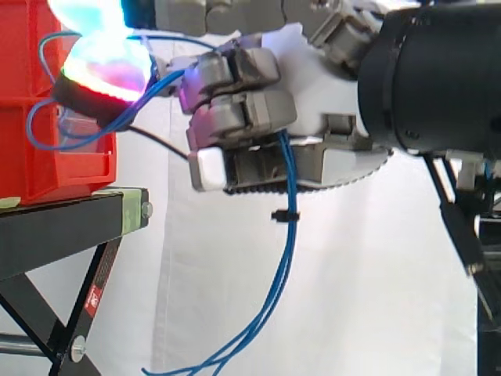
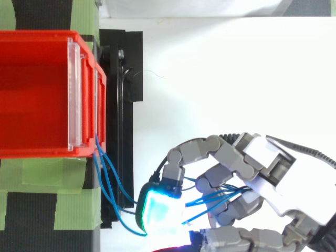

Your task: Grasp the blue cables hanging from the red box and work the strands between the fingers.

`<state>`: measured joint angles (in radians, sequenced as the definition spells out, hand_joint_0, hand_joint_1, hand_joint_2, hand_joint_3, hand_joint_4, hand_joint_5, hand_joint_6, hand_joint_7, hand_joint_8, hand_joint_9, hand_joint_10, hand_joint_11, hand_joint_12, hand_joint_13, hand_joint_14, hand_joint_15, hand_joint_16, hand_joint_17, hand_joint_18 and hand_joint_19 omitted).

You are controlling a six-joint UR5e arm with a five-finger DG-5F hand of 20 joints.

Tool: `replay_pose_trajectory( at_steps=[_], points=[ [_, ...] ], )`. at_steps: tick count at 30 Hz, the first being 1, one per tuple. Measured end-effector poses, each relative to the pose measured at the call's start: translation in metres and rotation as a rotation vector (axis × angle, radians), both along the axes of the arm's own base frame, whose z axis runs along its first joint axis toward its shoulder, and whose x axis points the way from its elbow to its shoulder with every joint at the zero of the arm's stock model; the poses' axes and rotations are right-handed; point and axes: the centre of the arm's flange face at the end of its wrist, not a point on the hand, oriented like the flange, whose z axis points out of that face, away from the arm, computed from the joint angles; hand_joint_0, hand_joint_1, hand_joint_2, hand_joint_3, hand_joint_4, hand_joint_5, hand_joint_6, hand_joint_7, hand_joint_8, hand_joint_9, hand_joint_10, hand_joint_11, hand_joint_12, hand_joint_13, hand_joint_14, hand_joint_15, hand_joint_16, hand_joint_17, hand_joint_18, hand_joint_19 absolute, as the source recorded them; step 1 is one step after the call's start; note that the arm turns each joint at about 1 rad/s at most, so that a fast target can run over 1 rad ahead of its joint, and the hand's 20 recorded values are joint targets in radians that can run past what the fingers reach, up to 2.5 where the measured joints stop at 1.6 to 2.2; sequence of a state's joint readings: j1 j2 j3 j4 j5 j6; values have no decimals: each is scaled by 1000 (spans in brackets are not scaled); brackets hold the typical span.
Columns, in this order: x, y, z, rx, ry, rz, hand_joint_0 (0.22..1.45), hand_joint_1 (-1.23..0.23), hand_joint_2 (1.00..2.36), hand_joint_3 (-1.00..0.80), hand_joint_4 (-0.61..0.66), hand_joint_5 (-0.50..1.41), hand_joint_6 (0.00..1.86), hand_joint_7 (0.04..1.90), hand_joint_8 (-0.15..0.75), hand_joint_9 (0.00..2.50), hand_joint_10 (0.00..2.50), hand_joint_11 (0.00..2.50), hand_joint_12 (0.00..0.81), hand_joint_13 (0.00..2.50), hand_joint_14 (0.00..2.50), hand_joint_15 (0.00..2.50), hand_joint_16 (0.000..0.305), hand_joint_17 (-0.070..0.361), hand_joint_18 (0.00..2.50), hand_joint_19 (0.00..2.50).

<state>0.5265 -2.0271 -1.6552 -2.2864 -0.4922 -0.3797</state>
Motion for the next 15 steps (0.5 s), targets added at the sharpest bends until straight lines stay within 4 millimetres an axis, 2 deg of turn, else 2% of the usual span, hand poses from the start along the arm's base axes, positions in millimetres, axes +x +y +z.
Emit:
replay_pose_trajectory(
  at_steps=[4,15],
  points=[
    [2,3,-12,47,-24,25,807,-640,1137,53,400,142,1261,1147,369,1558,2500,2500,537,1757,2500,1566,198,149,2045,795],
    [2,1,-18,41,-2,28,823,-649,1092,78,392,140,1251,1151,369,1558,2500,2500,537,1757,2500,1566,198,149,2045,795]
  ],
)
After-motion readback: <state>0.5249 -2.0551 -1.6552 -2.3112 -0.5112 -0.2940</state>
